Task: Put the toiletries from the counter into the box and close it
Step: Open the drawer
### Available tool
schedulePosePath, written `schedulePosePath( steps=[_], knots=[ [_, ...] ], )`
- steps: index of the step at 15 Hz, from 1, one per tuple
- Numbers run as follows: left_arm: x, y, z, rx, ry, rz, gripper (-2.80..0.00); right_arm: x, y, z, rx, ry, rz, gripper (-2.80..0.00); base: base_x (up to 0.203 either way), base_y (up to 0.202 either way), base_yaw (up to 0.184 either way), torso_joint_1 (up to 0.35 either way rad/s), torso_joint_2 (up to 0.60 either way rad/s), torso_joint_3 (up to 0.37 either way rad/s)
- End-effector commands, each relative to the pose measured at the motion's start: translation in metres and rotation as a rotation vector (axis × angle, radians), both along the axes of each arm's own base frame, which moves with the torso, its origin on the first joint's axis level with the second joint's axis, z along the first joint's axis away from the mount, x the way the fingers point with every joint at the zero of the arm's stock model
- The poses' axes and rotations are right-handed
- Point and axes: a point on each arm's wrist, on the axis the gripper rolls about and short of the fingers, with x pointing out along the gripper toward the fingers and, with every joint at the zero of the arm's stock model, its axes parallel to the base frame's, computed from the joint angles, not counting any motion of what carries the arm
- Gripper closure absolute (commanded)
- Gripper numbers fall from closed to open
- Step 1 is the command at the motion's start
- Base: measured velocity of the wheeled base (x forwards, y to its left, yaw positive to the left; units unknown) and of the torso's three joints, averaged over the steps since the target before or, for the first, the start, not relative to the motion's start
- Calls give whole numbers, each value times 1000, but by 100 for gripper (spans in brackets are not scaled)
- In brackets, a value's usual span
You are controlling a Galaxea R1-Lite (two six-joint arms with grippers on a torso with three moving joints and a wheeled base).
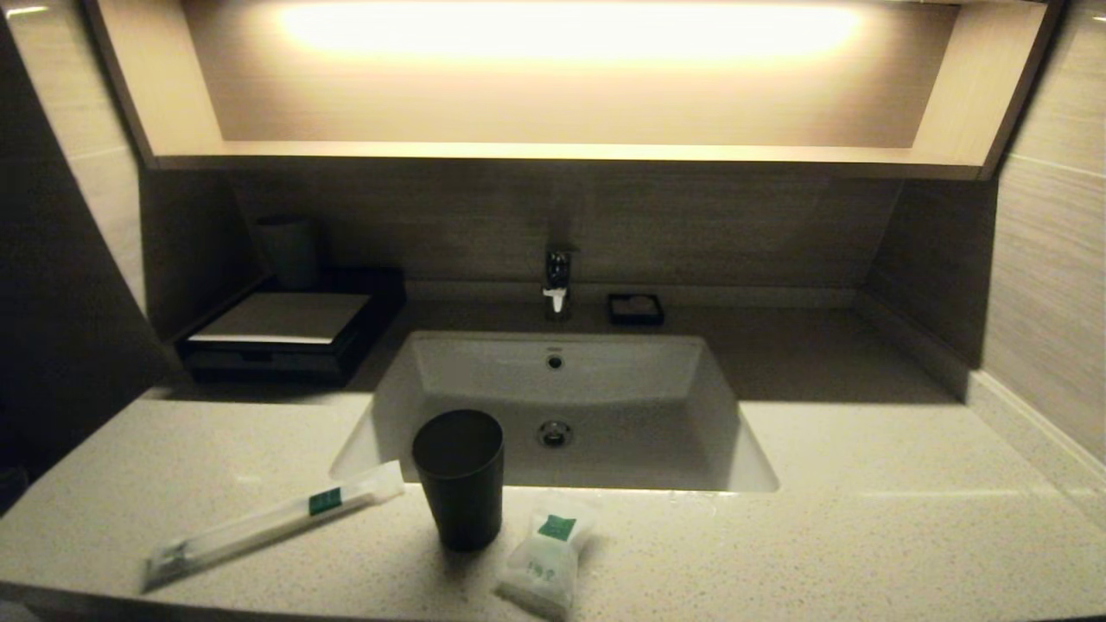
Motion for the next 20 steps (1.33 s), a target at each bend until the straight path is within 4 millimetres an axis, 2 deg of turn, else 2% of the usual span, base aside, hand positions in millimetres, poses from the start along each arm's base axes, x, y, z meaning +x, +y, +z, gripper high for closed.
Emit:
schedulePosePath(
  steps=[1, 20],
  knots=[
    [6, 0, -2, 1, 22, 1, 0, 0, 0, 0, 0, 2, 1, 0, 0, 0, 0, 0, 0, 0],
    [40, 1, -5, -30, 85, 8, 0, 0, 0, 0, 0, 2, 1, 0, 0, 0, 0, 0, 0, 0]
  ],
)
